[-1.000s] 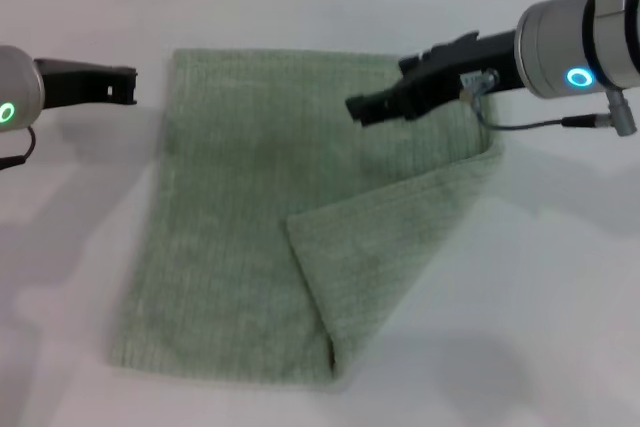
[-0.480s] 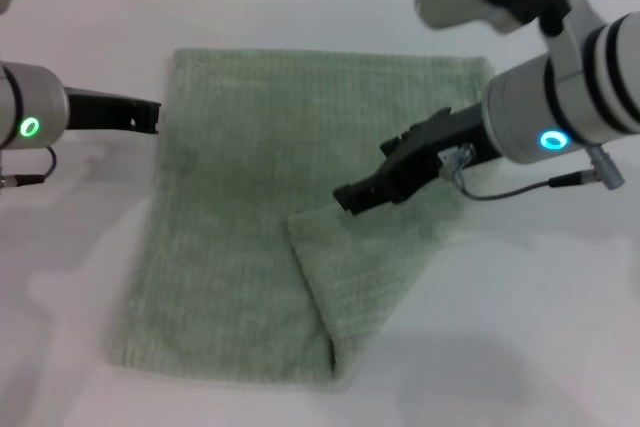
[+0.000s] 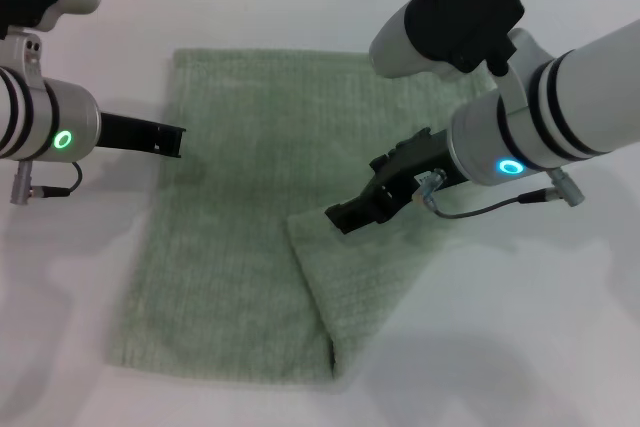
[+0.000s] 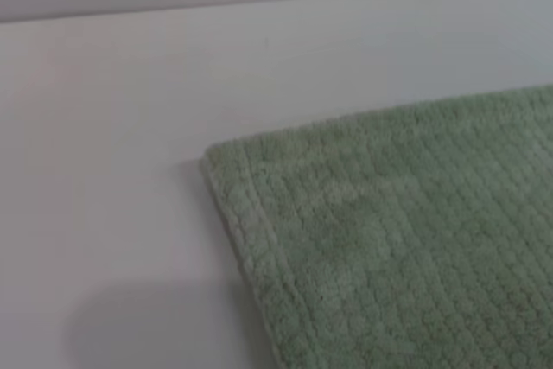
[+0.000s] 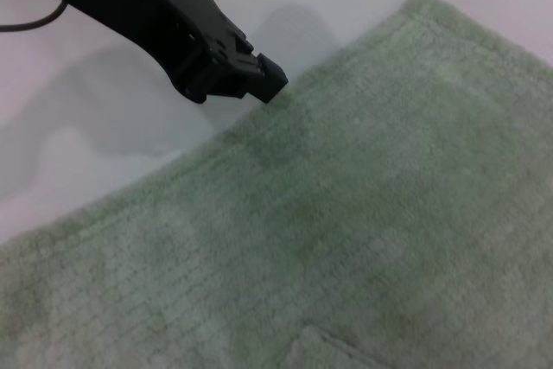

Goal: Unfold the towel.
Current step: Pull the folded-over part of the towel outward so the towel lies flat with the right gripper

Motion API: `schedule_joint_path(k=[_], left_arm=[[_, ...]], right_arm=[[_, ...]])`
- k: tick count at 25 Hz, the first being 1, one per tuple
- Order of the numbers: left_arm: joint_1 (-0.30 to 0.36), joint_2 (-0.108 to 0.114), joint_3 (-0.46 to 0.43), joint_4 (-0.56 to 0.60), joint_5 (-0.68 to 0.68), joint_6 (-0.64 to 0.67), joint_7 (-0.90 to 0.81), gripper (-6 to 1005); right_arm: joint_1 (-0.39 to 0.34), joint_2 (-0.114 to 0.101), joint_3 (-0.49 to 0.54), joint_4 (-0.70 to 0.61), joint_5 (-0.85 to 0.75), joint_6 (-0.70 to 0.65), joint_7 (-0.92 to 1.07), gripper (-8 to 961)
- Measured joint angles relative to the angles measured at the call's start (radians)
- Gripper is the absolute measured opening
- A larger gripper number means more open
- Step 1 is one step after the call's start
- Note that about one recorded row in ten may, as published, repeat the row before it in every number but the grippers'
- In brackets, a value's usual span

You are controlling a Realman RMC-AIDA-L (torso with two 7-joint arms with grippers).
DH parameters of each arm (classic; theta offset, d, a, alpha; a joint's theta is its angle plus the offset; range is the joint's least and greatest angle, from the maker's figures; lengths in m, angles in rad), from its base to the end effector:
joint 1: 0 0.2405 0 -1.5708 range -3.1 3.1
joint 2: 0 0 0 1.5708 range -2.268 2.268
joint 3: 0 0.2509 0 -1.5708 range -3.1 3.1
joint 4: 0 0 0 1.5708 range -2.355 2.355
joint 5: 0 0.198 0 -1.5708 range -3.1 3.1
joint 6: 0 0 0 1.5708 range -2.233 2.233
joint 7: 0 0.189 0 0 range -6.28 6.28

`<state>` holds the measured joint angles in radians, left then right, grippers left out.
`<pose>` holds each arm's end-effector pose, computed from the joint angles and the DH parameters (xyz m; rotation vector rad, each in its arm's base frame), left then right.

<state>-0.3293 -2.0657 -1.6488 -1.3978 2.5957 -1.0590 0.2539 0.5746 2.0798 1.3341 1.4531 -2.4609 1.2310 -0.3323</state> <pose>-0.2503 0.3686 -0.0254 -2.1199 -1.2038 0.0740 0.1252 0.3311 -0.1087 -2.6897 0.7359 -0.2407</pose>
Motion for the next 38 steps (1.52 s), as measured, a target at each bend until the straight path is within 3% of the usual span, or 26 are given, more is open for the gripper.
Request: schedule_joint_path(k=[12, 38], left_arm=[[-0.017, 0.002, 0.0, 0.022, 0.002, 0.001, -0.001, -2], [-0.016, -0.002, 0.006, 0.028, 0.001, -0.001, -0.001, -2]], right_arm=[[0.079, 0.0, -0.091, -0.123, 0.055, -0.107, -0.01, 833], [0.15, 0.002, -0.151, -0.276, 0.123, -0.219, -0.05, 806]])
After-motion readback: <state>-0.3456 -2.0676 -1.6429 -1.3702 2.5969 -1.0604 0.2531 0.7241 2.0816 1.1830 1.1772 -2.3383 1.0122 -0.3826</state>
